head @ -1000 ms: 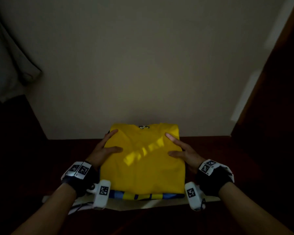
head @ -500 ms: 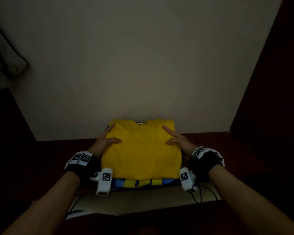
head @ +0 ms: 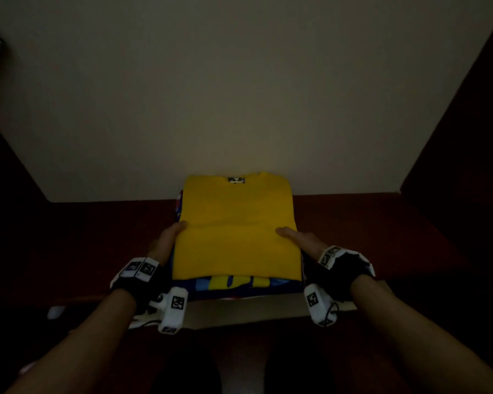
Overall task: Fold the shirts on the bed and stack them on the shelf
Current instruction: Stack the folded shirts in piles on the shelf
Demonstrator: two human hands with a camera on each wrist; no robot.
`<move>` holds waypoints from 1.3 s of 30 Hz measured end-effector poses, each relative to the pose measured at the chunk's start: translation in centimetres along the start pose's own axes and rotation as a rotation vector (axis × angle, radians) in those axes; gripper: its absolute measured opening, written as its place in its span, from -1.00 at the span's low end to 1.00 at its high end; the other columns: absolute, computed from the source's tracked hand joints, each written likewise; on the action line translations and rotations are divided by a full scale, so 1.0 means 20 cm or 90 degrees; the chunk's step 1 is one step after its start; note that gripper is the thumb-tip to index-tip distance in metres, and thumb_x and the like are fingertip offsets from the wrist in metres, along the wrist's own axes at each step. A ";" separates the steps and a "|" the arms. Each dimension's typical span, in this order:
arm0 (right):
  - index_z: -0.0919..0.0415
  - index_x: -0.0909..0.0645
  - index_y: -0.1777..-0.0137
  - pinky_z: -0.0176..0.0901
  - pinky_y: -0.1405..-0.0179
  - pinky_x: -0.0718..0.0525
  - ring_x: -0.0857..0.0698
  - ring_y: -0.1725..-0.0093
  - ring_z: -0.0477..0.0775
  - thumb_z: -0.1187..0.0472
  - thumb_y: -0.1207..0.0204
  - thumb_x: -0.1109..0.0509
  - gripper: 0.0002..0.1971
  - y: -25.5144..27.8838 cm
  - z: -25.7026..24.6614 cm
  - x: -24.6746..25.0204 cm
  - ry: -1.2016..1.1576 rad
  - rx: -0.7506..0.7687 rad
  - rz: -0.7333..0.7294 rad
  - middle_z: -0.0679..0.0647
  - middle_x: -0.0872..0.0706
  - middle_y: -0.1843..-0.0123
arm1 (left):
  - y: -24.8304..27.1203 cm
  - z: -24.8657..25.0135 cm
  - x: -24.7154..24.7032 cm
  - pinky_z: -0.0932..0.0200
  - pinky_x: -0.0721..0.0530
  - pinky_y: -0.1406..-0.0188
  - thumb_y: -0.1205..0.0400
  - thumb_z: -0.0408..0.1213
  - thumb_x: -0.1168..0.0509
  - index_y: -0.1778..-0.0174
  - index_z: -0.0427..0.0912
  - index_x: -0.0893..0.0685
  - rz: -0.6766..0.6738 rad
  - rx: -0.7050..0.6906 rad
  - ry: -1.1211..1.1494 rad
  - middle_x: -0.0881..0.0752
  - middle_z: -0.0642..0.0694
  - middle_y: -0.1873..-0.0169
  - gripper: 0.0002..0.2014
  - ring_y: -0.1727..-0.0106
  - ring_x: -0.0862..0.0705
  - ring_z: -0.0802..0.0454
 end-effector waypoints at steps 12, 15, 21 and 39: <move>0.29 -0.34 -0.60 0.11 -0.43 -0.48 -0.54 -0.44 0.30 -0.12 -0.62 -0.31 -0.33 0.12 -0.32 -0.03 0.122 0.072 -0.043 0.22 -0.49 -0.54 | 0.13 0.33 -0.05 -0.18 -0.45 -0.46 -0.72 -0.01 -0.18 -0.61 -0.25 -0.33 -0.070 -0.028 -0.189 -0.46 -0.29 -0.53 -0.41 -0.46 -0.50 -0.34; 0.21 -0.16 -0.69 0.14 -0.51 -0.31 -0.28 -0.63 0.28 -0.16 -0.63 -0.26 -0.26 0.12 -0.28 -0.02 0.158 0.049 -0.050 0.18 -0.20 -0.70 | 0.20 0.33 -0.03 -0.11 -0.45 -0.45 -0.77 -0.08 -0.08 -0.59 -0.31 -0.34 -0.081 -0.020 -0.232 -0.45 -0.28 -0.53 -0.48 -0.47 -0.49 -0.32; 0.27 -0.28 -0.62 0.18 -0.22 -0.54 -0.57 -0.39 0.34 -0.06 -0.60 -0.38 -0.31 0.11 0.07 -0.08 0.064 -0.046 -0.078 0.26 -0.48 -0.54 | 0.20 0.01 -0.03 -0.19 -0.48 -0.42 -0.67 0.01 -0.22 -0.60 -0.31 -0.31 -0.114 0.026 -0.260 -0.46 -0.33 -0.51 -0.35 -0.44 -0.52 -0.36; 0.09 -0.29 -0.64 0.21 -0.47 -0.44 -0.52 -0.46 0.32 -0.24 -0.47 -0.44 -0.18 -0.36 -0.36 -0.07 -0.019 0.039 -0.094 0.16 -0.45 -0.57 | -0.24 0.40 -0.17 -0.02 -0.46 -0.27 -0.77 -0.07 -0.11 -0.62 -0.23 -0.32 -0.120 -0.041 -0.036 -0.50 -0.27 -0.48 -0.48 -0.38 -0.55 -0.25</move>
Point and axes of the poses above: each hand's wrist, its own y-axis away from the middle knuckle, its own x-axis out of the back of the hand, z = x × y, the point moved 6 cm from there along -y, towards the middle knuckle
